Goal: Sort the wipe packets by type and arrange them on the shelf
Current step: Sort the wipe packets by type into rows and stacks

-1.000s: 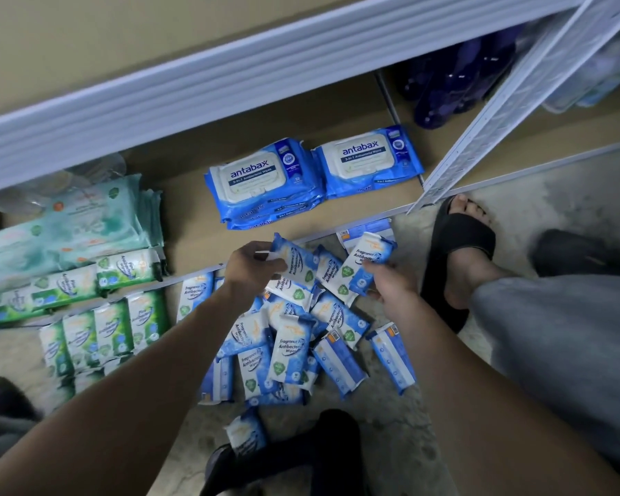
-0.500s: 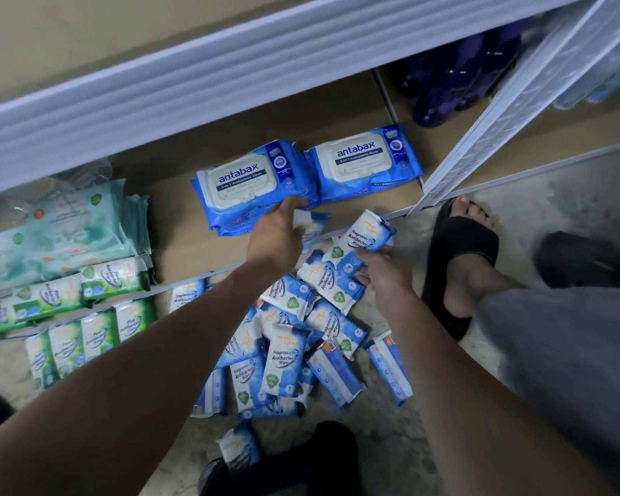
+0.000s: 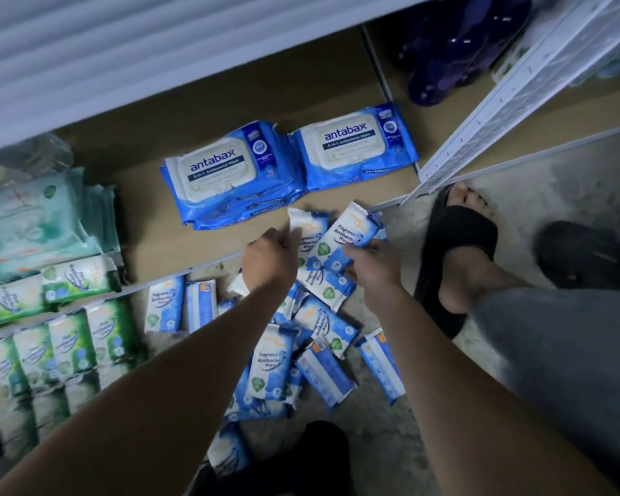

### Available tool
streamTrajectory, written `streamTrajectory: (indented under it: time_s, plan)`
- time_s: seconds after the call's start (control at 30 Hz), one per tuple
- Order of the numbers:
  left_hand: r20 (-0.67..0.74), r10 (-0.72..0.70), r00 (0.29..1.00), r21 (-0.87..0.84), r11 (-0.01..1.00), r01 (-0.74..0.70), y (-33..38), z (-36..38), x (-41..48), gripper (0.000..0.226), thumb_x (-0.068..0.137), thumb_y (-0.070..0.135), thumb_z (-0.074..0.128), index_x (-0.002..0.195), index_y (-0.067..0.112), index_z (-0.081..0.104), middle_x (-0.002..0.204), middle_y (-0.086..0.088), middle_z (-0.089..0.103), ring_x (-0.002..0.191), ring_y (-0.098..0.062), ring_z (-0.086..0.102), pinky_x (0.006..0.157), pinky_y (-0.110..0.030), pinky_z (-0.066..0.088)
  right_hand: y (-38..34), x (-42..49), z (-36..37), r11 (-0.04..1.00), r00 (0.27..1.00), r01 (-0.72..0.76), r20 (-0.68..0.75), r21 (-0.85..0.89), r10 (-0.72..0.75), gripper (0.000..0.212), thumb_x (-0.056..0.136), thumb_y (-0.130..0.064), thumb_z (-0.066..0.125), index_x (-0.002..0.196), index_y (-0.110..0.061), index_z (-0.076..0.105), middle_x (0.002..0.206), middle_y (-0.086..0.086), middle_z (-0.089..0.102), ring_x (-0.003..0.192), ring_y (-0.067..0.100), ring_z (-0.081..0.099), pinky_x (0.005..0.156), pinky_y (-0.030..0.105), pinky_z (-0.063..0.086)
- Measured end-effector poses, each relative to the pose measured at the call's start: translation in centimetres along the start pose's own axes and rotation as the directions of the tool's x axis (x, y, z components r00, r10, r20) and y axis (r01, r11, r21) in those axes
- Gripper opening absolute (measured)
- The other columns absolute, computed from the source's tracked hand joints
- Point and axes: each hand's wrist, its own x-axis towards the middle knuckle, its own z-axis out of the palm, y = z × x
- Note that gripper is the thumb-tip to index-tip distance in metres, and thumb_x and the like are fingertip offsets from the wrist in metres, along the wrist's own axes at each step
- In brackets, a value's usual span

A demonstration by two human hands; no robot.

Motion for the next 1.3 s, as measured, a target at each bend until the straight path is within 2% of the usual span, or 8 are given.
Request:
streamTrajectory:
  time_s: [0.13,0.27,0.47,0.63,0.83,1.0,1.07,1.3]
  plan:
    - [0.152,-0.037,0.988,-0.226,0.972,0.071,-0.5,0.9,-0.8,0.036,0.091,0.045,0.067,0.109,0.015,0.065,0.101,0.003,0.069,0.094,-0.021,0.061,0.074,-0.029,0.043,0.4,0.2,0.3,1.0,1.0,-0.01,-0.004,-0.015,0.01,0.013,0.085,-0.017,0.076,0.086,-0.015,0.063,0.095,0.013,0.074,0.086,0.03,0.074,0.079,0.045,0.062]
    - [0.32,-0.134,0.938,-0.176,0.964,0.197,-1.4,1.5,-1.5,0.032,0.088,0.029,0.071,0.113,0.015,0.058,0.097,0.002,0.065,0.09,-0.021,0.061,0.07,-0.027,0.04,0.4,0.2,0.1,0.999,1.0,-0.026,0.01,-0.033,0.026,0.015,0.088,-0.017,0.074,0.097,-0.01,0.065,0.096,0.011,0.074,0.076,0.023,0.072,0.074,0.038,0.061]
    - [0.21,-0.102,0.972,-0.442,0.877,0.187,-1.0,0.3,-2.1,0.014,0.085,0.027,0.074,0.095,0.025,0.064,0.081,0.013,0.068,0.065,-0.001,0.06,0.061,-0.023,0.045,-0.7,0.3,0.1,0.999,1.0,-0.009,-0.018,0.053,0.01,0.013,0.089,-0.019,0.073,0.094,-0.014,0.063,0.098,0.014,0.074,0.078,0.028,0.072,0.076,0.042,0.061]
    - [0.136,-0.099,0.986,-0.649,0.742,0.164,-1.5,-1.4,-1.6,0.015,0.084,0.021,0.072,0.093,0.033,0.069,0.091,0.005,0.074,0.081,-0.026,0.072,0.072,-0.042,0.06,-2.7,0.4,0.8,0.966,0.999,0.05,-0.032,0.255,-0.043,0.022,0.089,-0.009,0.072,0.103,-0.014,0.055,0.105,0.013,0.072,0.086,0.026,0.069,0.061,0.03,0.056]
    - [0.15,-0.236,0.96,-0.676,0.684,0.274,-0.5,-2.3,-0.3,0.016,0.091,0.019,0.069,0.106,0.014,0.068,0.092,-0.011,0.072,0.069,-0.035,0.07,0.048,-0.028,0.049,-4.1,2.2,0.9,0.964,0.993,0.034,-0.117,0.264,-0.003,0.023,0.087,-0.01,0.072,0.107,-0.007,0.063,0.101,0.011,0.074,0.072,0.018,0.072,0.064,0.03,0.06]
    - [0.143,-0.217,0.966,-0.649,0.716,0.256,-1.7,-2.3,-0.3,0.014,0.089,0.02,0.069,0.102,0.017,0.073,0.081,-0.002,0.073,0.064,-0.016,0.069,0.068,-0.044,0.061,-5.4,3.3,0.7,0.929,0.991,0.044,-0.131,0.366,0.005,0.023,0.085,-0.003,0.074,0.106,-0.001,0.066,0.098,0.012,0.074,0.084,0.022,0.074,0.06,0.026,0.06]
    - [0.131,-0.238,0.963,-0.646,0.716,0.264,-2.3,-2.1,-0.1,0.017,0.086,0.024,0.074,0.102,0.02,0.074,0.085,-0.003,0.074,0.074,-0.021,0.071,0.074,-0.048,0.061,-5.7,3.5,0.7,0.937,0.991,0.056,-0.134,0.345,-0.01,0.022,0.083,-0.004,0.076,0.104,-0.001,0.069,0.097,0.009,0.075,0.08,0.022,0.075,0.061,0.026,0.06]
    - [0.128,-0.395,0.91,-0.763,0.547,0.345,-0.7,-1.9,1.5,0.037,0.074,0.027,0.089,0.097,0.019,0.062,0.087,-0.001,0.074,0.085,-0.022,0.074,0.086,-0.042,0.06,-6.2,5.1,0.4,0.981,0.99,0.092,-0.124,0.168,-0.072,0.014,0.084,-0.009,0.078,0.083,-0.001,0.067,0.083,0.017,0.074,0.069,0.026,0.075,0.065,0.035,0.062]
